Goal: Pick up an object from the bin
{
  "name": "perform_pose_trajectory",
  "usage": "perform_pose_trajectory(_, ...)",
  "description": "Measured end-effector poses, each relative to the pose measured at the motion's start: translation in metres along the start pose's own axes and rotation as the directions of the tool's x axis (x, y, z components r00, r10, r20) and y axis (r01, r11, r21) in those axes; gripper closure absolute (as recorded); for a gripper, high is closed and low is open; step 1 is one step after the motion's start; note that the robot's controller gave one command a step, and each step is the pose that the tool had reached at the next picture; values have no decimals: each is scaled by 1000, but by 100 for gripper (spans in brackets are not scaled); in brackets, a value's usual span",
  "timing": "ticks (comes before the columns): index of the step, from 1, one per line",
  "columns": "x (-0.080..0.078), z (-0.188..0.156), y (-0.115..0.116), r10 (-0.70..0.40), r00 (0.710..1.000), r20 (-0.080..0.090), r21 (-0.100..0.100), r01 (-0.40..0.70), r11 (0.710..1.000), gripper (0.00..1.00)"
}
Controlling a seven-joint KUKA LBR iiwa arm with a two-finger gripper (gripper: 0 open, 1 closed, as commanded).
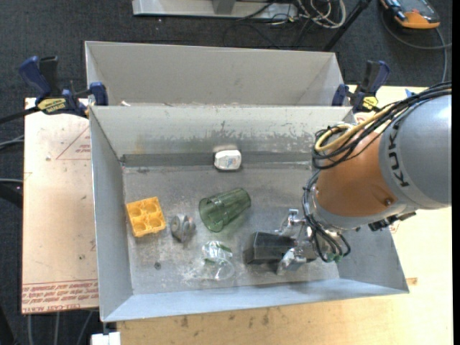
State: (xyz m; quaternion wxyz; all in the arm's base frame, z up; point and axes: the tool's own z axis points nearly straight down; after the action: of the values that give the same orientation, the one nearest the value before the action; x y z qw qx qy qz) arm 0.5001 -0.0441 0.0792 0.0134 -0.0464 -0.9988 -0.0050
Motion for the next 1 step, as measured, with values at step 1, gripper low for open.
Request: perform_pose_trajectory(1, 0, 0, 0, 0, 1000, 1, 0, 0, 1000, 100)
